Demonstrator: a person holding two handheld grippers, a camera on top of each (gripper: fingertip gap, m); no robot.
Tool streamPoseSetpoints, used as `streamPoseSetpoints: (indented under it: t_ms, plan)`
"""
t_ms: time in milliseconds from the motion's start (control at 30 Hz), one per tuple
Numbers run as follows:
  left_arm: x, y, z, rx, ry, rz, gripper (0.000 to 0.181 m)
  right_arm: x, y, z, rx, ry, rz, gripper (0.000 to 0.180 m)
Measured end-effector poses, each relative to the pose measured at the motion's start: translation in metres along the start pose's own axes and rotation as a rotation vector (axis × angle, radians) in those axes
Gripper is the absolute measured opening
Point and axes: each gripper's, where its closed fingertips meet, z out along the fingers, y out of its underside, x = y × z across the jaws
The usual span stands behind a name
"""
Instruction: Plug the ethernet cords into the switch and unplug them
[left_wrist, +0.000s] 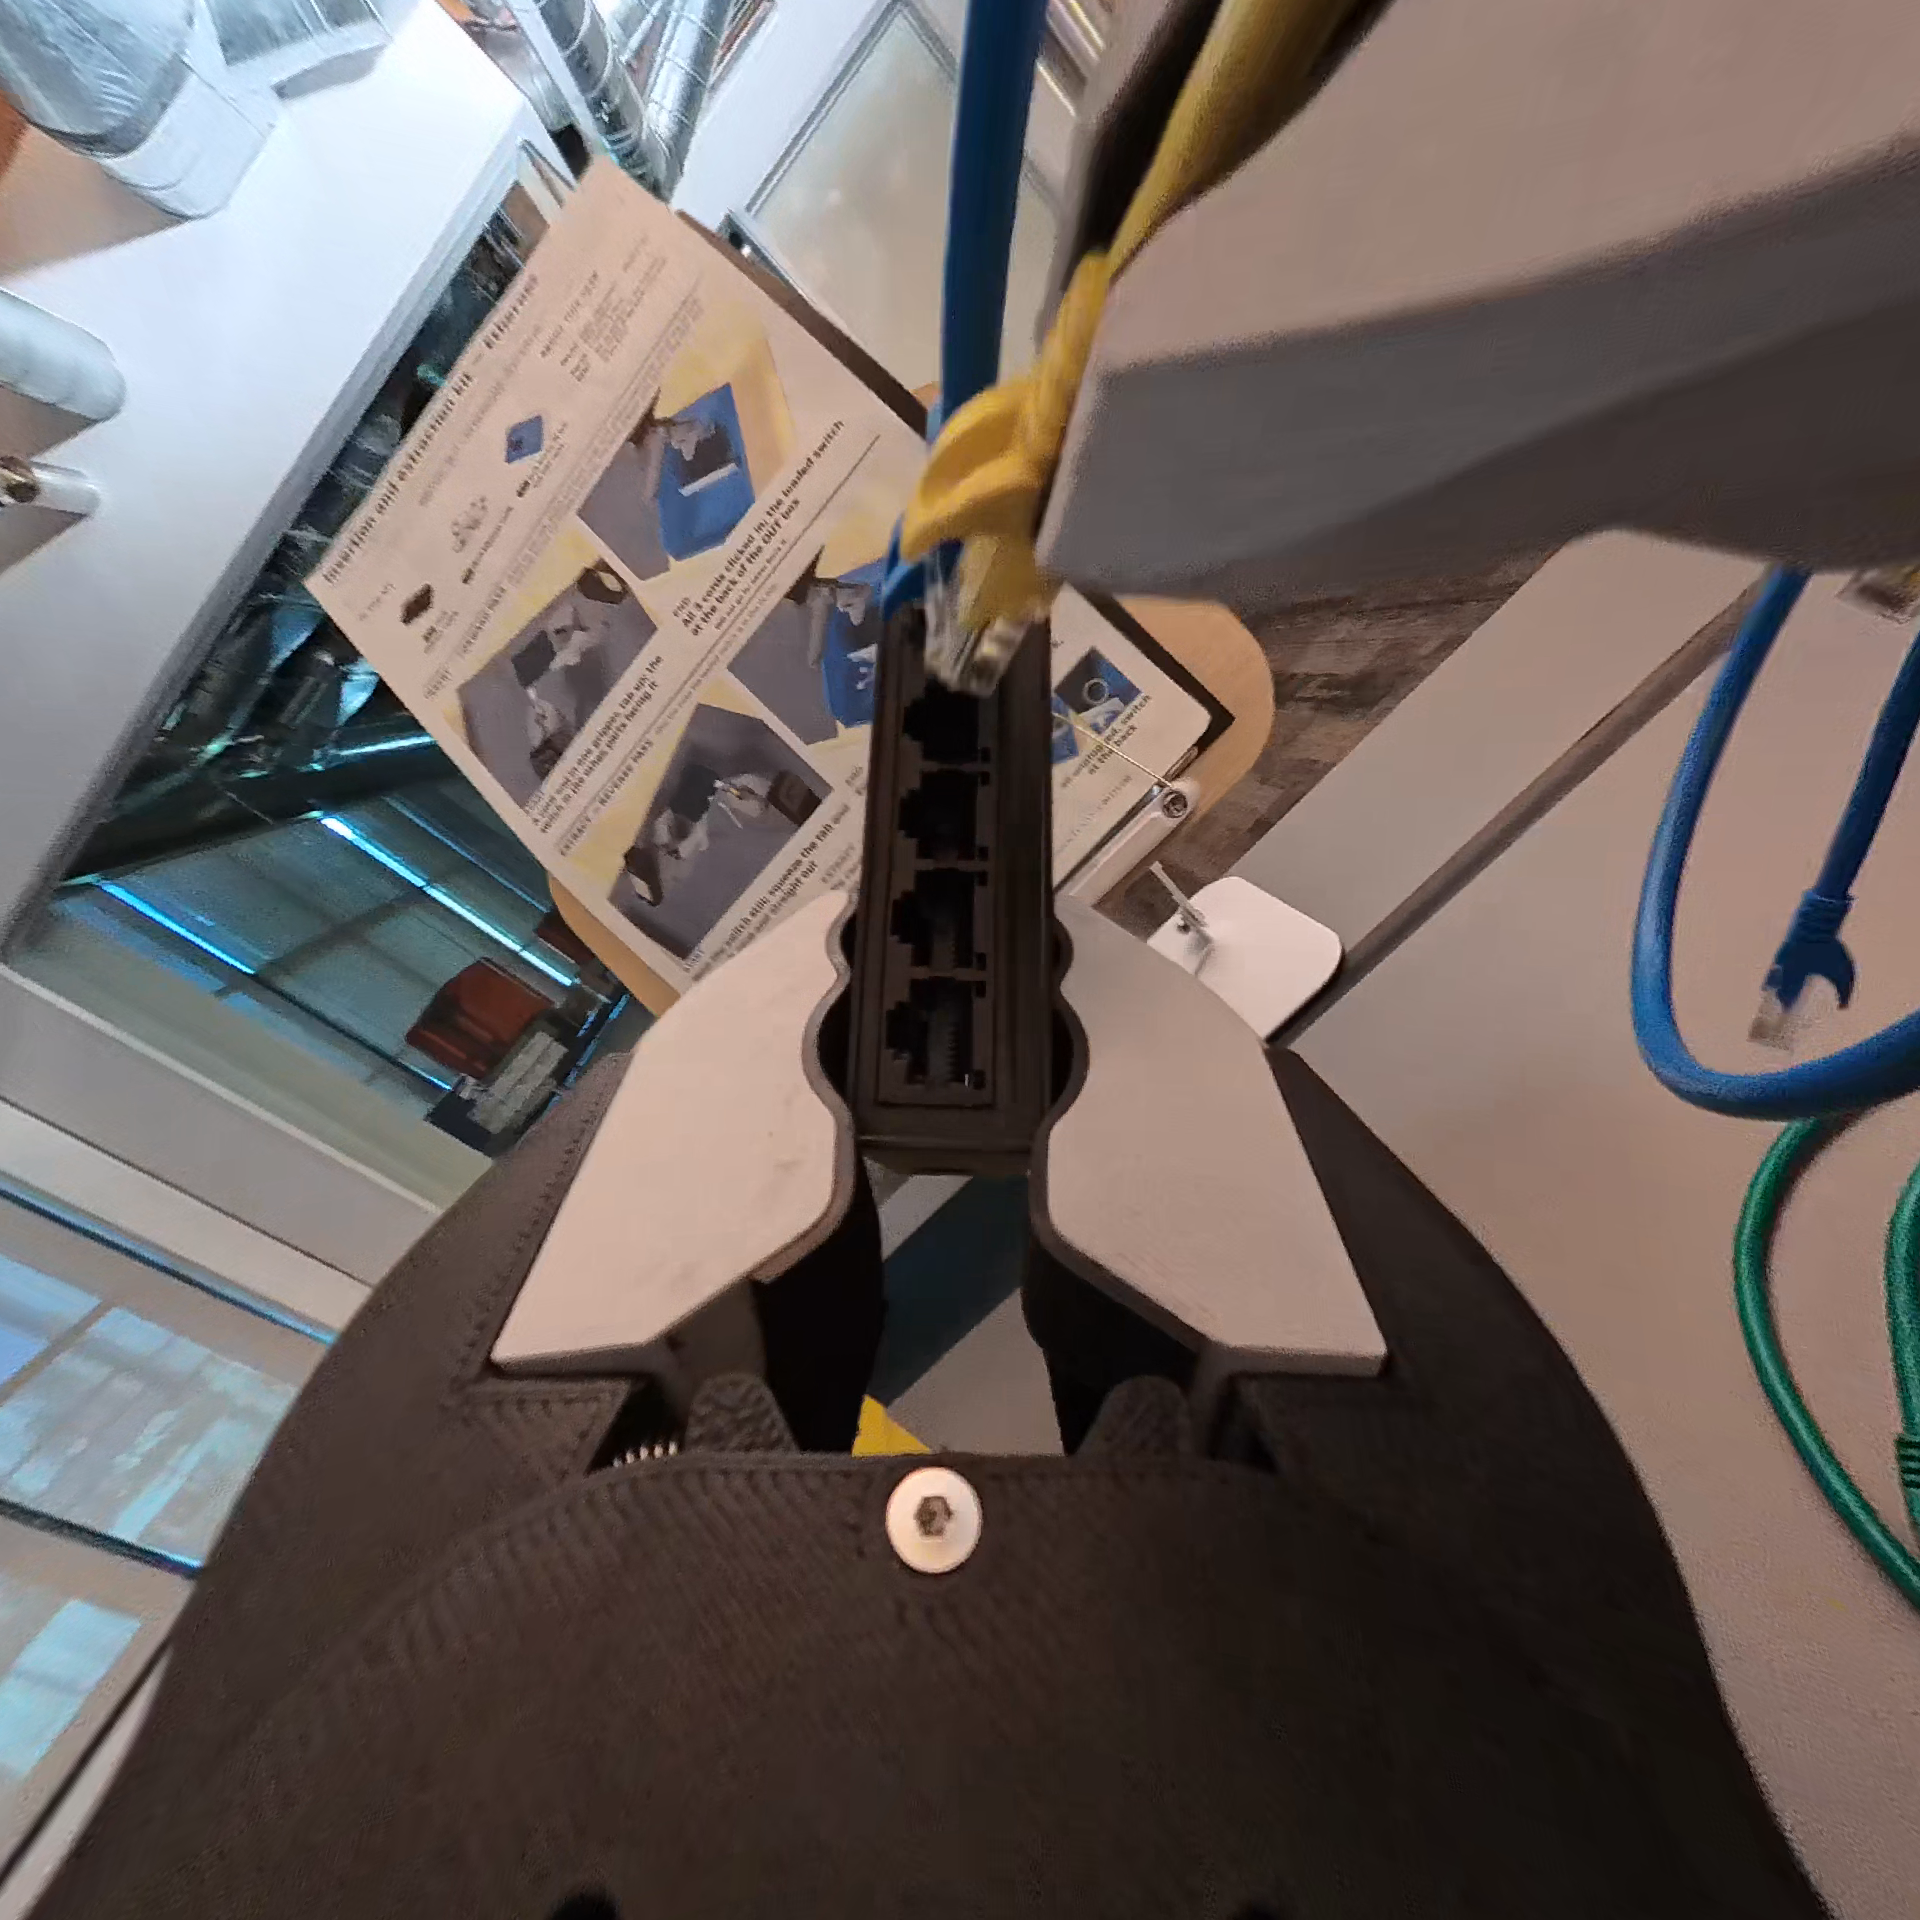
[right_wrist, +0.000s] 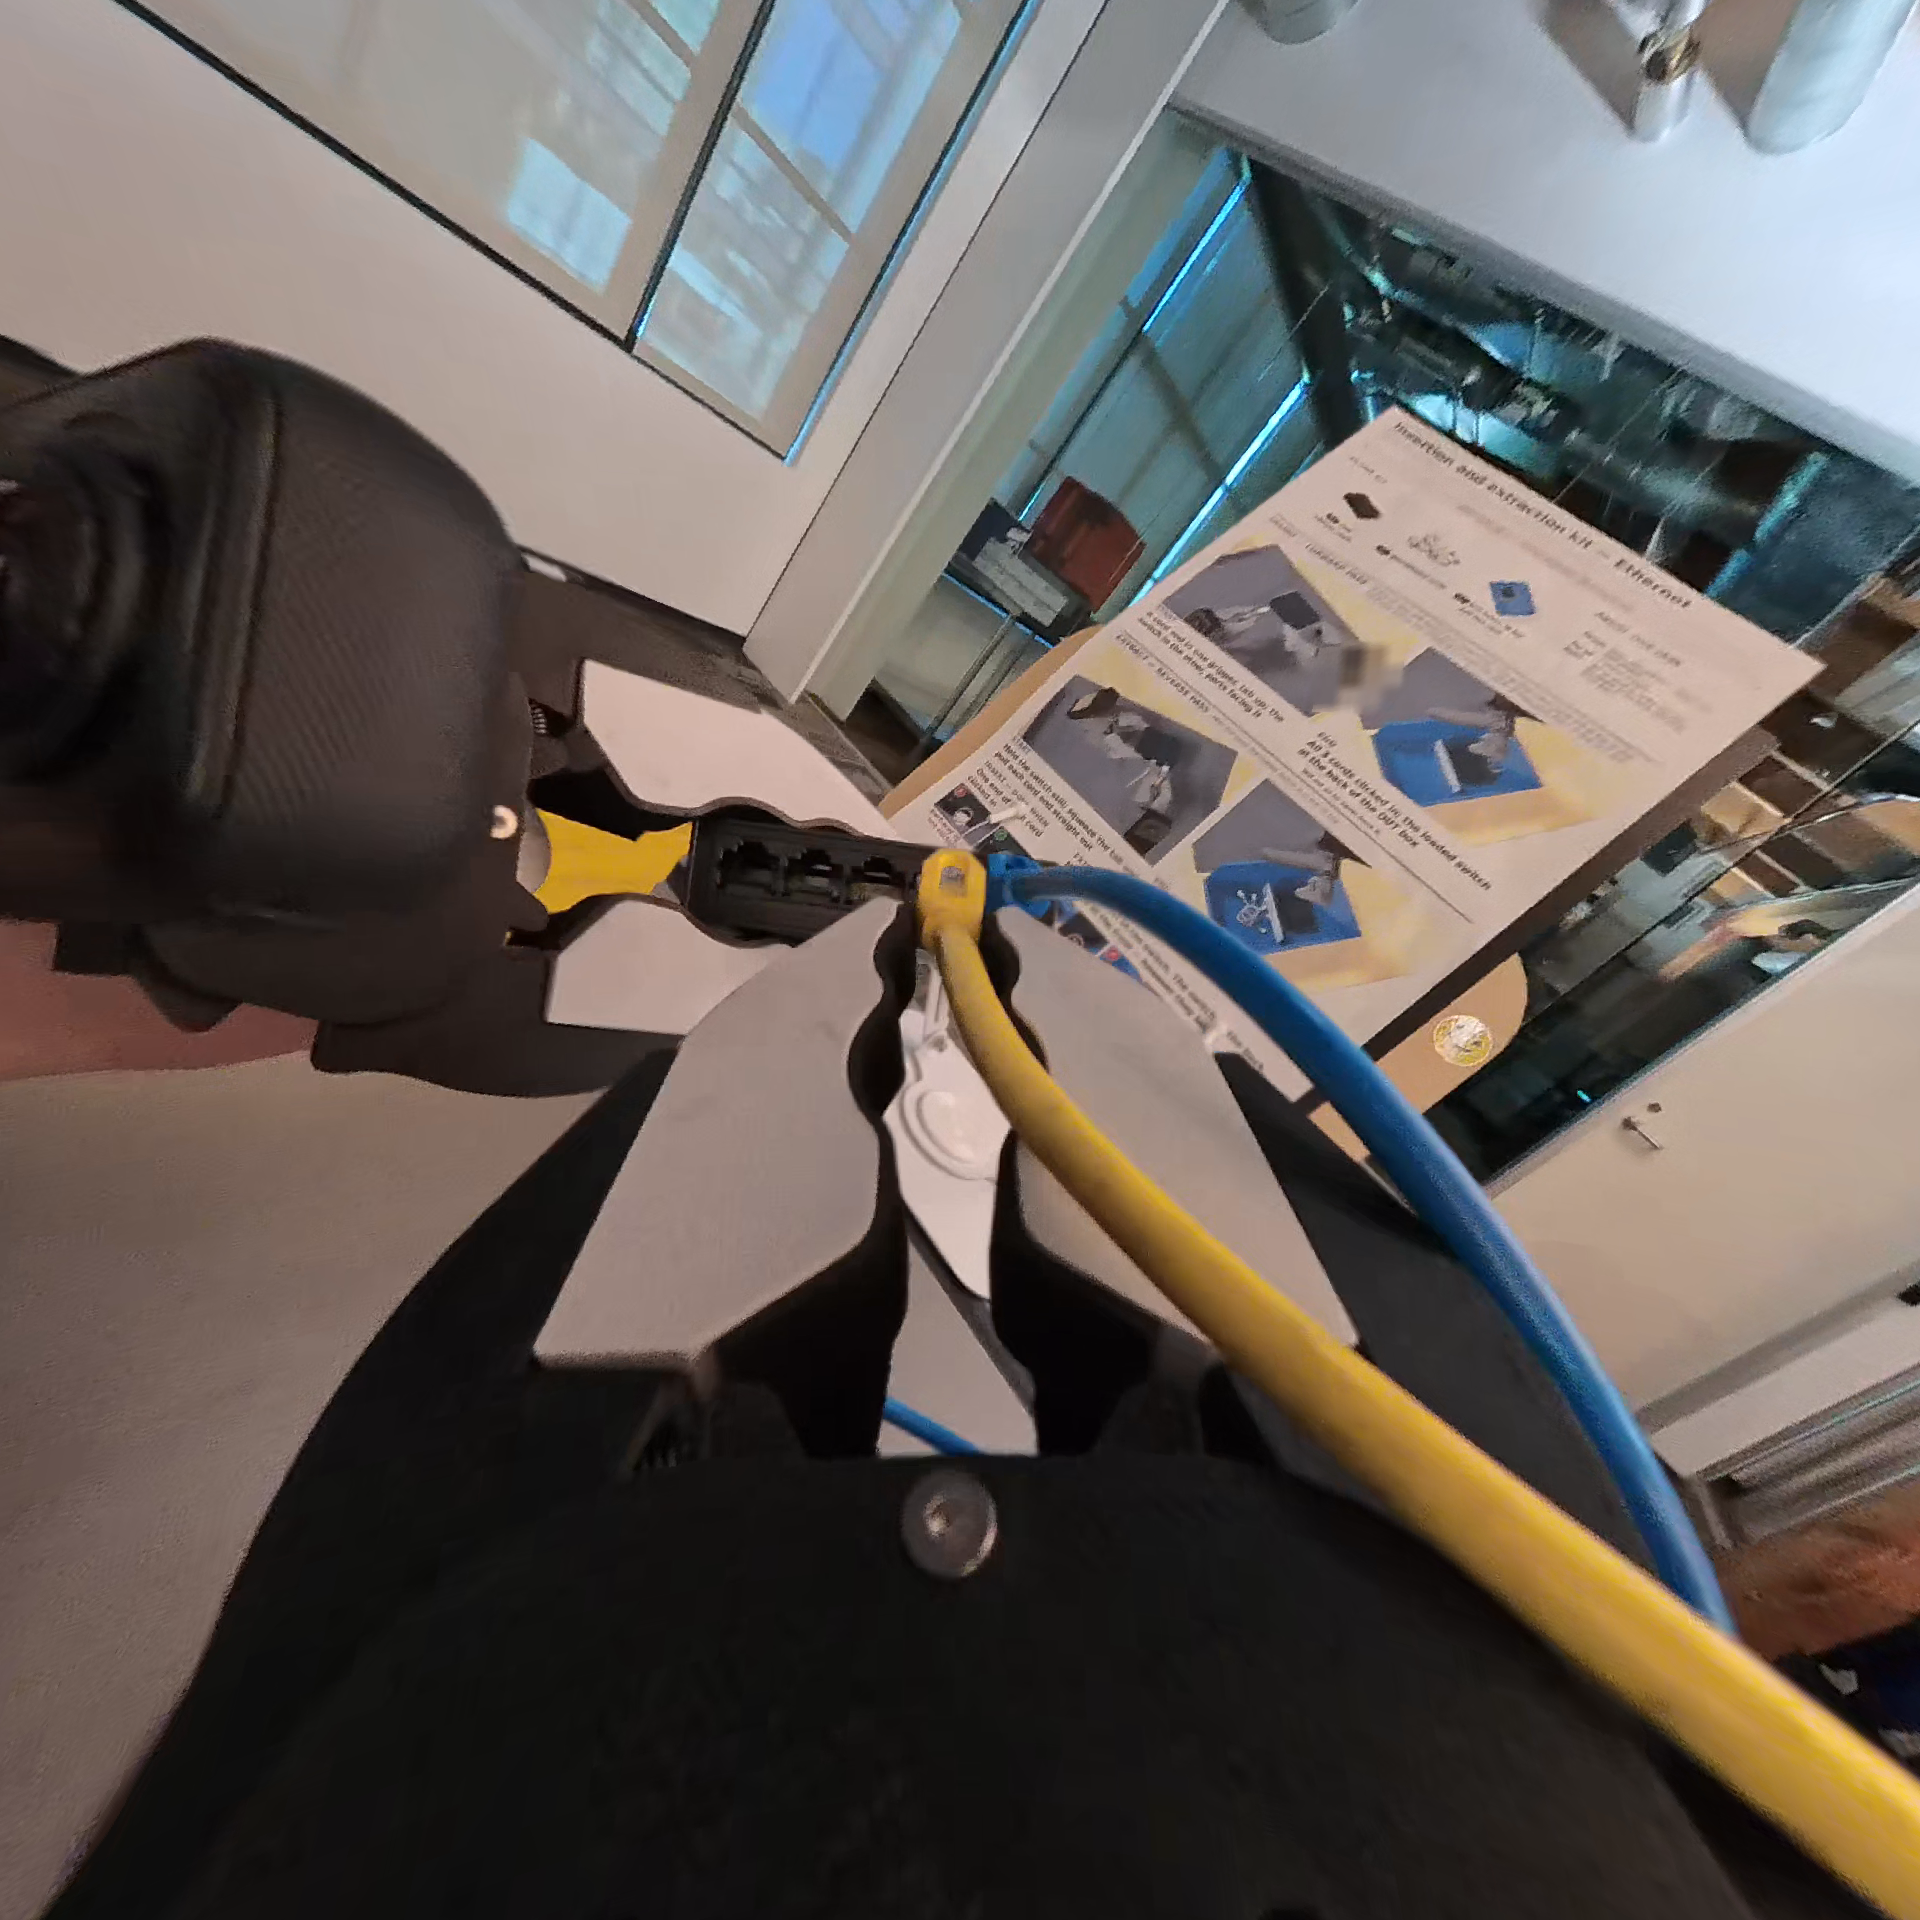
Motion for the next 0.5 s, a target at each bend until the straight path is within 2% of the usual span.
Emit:
streamPoseSetpoints:
  t_ms: [267,367,500]
  plan:
    - [-0.005,-0.014,-0.007,0.023,-0.08,0.103,0.028,0.002,0.001,0.002,0.005,0.045,0.026,0.013]
    - [-0.005,-0.024,-0.013,0.092,-0.102,0.167,0.029,0.004,0.001,0.002,-0.001,0.054,0.054,0.013]
    - [-0.005,-0.03,-0.018,0.135,-0.1,0.211,0.029,0.005,0.001,0.0,0.023,-0.01,0.157,0.013]
